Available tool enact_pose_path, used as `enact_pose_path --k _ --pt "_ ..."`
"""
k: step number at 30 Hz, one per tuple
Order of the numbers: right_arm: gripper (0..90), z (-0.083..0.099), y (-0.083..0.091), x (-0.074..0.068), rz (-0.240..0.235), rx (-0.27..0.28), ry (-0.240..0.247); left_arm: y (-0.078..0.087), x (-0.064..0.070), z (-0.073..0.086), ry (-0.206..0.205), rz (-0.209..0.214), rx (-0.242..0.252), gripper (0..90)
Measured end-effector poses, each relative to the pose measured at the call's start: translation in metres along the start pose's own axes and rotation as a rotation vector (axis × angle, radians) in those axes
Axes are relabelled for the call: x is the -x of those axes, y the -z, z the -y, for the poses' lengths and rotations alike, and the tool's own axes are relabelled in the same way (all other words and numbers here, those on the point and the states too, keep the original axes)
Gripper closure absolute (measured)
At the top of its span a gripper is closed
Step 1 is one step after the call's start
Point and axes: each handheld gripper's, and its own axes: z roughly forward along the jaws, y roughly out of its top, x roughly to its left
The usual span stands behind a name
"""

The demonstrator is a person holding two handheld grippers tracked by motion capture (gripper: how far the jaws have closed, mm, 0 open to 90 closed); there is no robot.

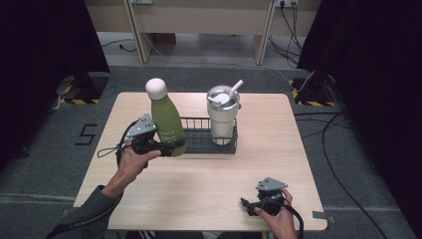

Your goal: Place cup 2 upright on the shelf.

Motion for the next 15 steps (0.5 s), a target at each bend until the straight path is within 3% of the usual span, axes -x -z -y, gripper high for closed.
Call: enact_pose_path --k 15 --pt "8.7 0.000 0.000 0.000 -0.001 0.000 -0.002 -0.029 -0.022 -0.010 0.014 -0.029 -0.001 20.7"
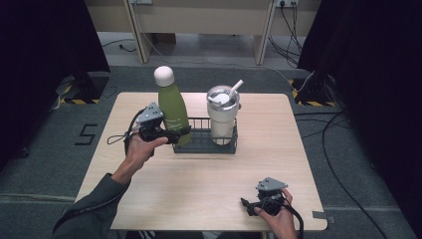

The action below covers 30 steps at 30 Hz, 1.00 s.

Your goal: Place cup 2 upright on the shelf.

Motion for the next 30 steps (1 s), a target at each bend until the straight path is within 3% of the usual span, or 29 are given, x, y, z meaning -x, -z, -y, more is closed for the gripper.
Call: enact_pose_path --k 16,30 --pt "8.7 0.000 0.000 0.000 0.001 -0.001 0.002 -0.035 -0.020 -0.004 0.015 -0.029 -0.008 20.7" --pt "8.7 0.000 0.000 0.000 0.001 -0.001 0.002 -0.055 -0.032 0.004 0.013 -0.060 -0.009 20.7"
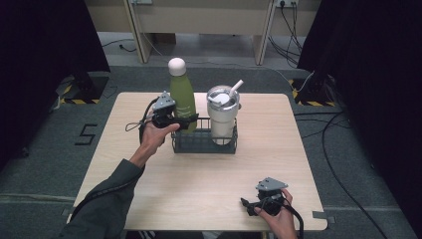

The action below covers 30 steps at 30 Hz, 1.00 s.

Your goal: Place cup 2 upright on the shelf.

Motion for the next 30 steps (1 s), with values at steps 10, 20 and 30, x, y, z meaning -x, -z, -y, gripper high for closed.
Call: enact_pose_path --k 10,20,30 --pt "8.7 0.000 0.000 0.000 0.000 0.001 0.001 -0.011 -0.006 0.011 0.014 -0.016 -0.009 20.7" --pt "8.7 0.000 0.000 0.000 0.000 0.000 0.001 -0.019 -0.004 0.023 -0.001 -0.021 -0.017 20.7" --pt "8.7 0.000 0.000 0.000 0.000 0.001 0.002 -0.024 -0.004 0.032 0.007 -0.020 -0.020 20.6"
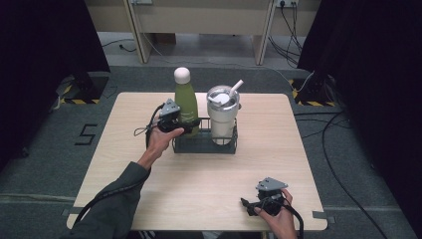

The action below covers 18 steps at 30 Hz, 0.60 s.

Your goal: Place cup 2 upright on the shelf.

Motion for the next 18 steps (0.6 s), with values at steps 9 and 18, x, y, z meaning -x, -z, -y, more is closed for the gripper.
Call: enact_pose_path --k 9,18 --pt "8.7 0.000 0.000 0.000 0.000 0.000 -0.001 -0.005 -0.001 0.011 0.006 -0.007 -0.010 20.6" --pt "8.7 0.000 0.000 0.000 0.001 0.001 -0.001 -0.009 -0.004 0.024 0.010 -0.013 -0.030 20.6"
